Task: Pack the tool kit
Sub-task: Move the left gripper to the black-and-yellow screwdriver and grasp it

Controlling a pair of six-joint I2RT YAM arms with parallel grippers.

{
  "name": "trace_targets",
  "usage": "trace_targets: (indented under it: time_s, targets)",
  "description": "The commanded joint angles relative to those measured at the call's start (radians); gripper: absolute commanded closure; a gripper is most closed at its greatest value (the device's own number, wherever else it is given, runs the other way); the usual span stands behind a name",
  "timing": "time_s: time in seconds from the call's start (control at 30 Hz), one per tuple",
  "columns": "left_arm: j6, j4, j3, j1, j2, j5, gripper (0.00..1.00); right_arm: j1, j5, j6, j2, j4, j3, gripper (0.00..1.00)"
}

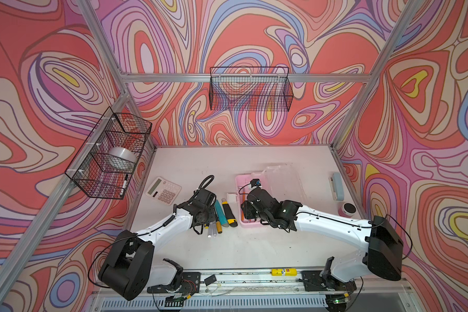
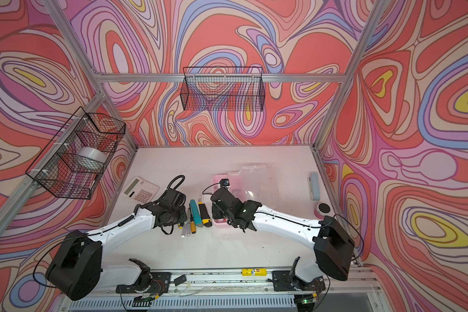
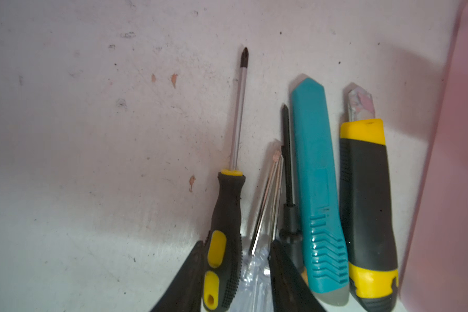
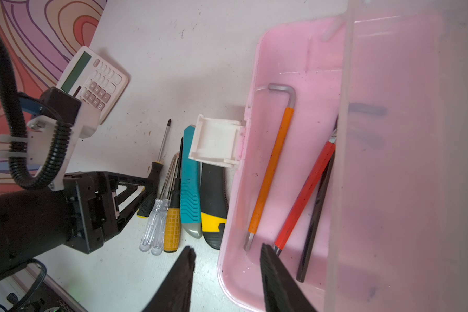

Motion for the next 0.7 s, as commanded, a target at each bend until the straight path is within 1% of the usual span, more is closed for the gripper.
trace_targets:
  time_s: [0.0,0.17,0.37,0.53,0.6,0.67]
  targets:
    - [0.003,0.019,-0.025,0.015,0.026,-0.018,0.61,0.005,0.015,0.008,-0.015,0.011,-0.013,0.57]
    - [0.005,0.052,-0.034,0.028,0.055,-0.012,0.63,0.005,0.019,0.006,-0.005,0.009,-0.006,0.57]
    - [0.013,0.067,-0.024,0.034,0.104,-0.003,0.69,0.005,0.024,0.000,0.006,0.005,-0.002,0.57]
    - [0.016,0.076,-0.021,0.037,0.121,0.000,0.70,0.004,0.024,0.002,0.008,0.004,0.000,0.57]
    - [0.020,0.071,-0.018,0.038,0.118,0.000,0.74,0.004,0.027,0.005,0.005,0.000,0.002,0.57]
    - [0.025,0.058,-0.009,0.040,0.110,-0.004,0.82,0.005,0.031,0.005,-0.003,0.002,0.001,0.57]
